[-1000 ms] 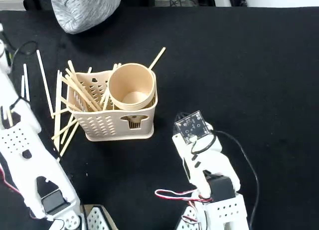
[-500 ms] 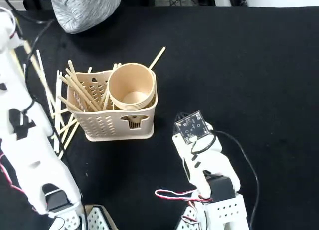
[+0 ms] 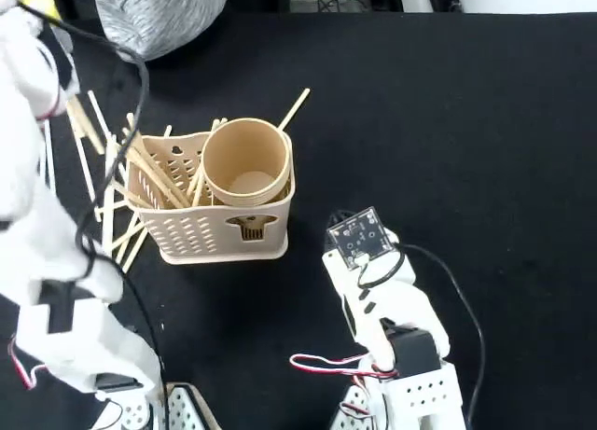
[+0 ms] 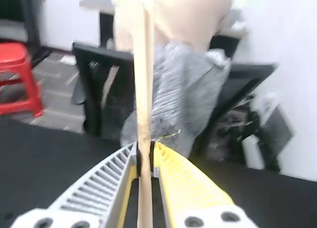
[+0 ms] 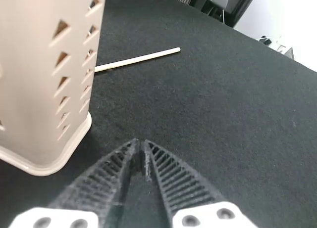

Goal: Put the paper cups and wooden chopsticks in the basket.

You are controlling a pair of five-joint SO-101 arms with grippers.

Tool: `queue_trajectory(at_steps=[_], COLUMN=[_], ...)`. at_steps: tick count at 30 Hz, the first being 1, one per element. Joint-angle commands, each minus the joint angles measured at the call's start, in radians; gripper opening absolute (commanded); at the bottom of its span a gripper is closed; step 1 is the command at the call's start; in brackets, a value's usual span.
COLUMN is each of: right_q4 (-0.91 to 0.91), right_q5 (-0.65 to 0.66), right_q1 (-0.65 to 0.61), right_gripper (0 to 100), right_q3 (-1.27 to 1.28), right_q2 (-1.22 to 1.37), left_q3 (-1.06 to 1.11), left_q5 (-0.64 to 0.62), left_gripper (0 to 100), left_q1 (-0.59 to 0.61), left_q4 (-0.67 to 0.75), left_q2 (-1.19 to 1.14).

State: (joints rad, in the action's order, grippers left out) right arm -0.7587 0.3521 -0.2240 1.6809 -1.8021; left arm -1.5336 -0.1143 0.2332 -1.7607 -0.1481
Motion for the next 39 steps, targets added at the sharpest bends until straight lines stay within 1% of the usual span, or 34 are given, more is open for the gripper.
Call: queue_trajectory(at_steps=[1,6,10,15,17,24,26,29,32,35,39], right_q4=[-0.002,-0.002,-0.002,-0.003,-0.003,-0.003,-0.003,-0.003,-0.003,-0.003,-0.003], right_q5=[0.008,0.008,0.008,0.008,0.008,0.008,0.008,0.008,0.008,0.008,0.008], right_q1=[0.014,0.014,0.014,0.014,0.014,0.014,0.014,0.014,0.014,0.014,0.014], right_gripper=[1.5,1.5,1.5,1.5,1.5,1.5,1.5,1.5,1.5,1.5,1.5], right_q3=[-0.022,-0.024,-0.024,-0.03,-0.03,-0.03,-0.03,-0.028,-0.028,-0.028,-0.028], right_q2=[-0.088,-0.088,-0.088,-0.088,-0.088,-0.088,-0.088,-0.088,-0.088,-0.088,-0.088], left_q3=[-0.027,-0.019,-0.018,0.041,0.084,0.518,0.644,0.831,1.049,1.293,1.661], left_q5=[-0.057,-0.112,-0.157,-0.169,-0.164,-0.164,-0.161,-0.161,-0.161,-0.161,-0.161], left_gripper=[3,3,3,3,3,3,3,3,3,3,3], left_q1=[-0.077,-0.131,-0.14,-0.166,-0.177,-0.179,-0.179,-0.182,-0.185,-0.185,-0.177], left_q4=[0.0,-0.002,-0.003,-0.003,-0.005,0.006,0.044,0.153,0.295,0.493,0.832], left_q2=[0.061,0.066,0.061,0.072,0.117,0.41,0.485,0.588,0.713,0.868,1.049])
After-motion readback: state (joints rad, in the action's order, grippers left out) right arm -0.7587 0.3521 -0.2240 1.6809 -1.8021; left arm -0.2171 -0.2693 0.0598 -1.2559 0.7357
